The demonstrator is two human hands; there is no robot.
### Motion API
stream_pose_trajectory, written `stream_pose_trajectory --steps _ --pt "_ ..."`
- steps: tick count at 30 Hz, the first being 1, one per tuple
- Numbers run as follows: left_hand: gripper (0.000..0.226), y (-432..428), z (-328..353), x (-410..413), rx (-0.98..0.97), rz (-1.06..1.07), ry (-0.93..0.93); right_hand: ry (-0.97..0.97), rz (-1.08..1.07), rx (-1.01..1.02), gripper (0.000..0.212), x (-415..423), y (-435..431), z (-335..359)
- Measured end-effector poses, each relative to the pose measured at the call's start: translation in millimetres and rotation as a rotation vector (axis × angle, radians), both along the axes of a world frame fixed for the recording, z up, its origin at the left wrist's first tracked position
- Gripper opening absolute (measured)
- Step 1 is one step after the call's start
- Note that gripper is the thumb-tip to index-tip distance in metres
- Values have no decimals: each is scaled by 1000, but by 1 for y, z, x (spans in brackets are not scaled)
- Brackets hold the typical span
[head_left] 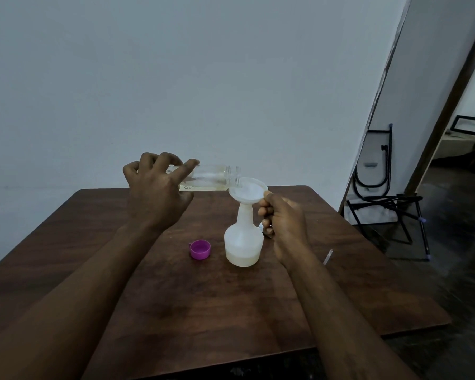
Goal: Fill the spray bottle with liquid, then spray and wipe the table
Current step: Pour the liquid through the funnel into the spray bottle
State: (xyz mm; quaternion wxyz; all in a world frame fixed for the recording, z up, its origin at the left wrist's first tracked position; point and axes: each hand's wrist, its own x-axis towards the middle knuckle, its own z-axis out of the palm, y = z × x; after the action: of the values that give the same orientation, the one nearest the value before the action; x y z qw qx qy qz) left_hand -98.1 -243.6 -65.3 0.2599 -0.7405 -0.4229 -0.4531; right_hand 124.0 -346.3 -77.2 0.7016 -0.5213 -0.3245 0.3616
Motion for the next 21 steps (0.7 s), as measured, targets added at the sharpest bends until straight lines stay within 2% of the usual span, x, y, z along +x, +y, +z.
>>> stream_pose_trajectory --steps 21 --pt "63 5 -1 0 32 2 5 -1 6 9 33 1 0 -1"
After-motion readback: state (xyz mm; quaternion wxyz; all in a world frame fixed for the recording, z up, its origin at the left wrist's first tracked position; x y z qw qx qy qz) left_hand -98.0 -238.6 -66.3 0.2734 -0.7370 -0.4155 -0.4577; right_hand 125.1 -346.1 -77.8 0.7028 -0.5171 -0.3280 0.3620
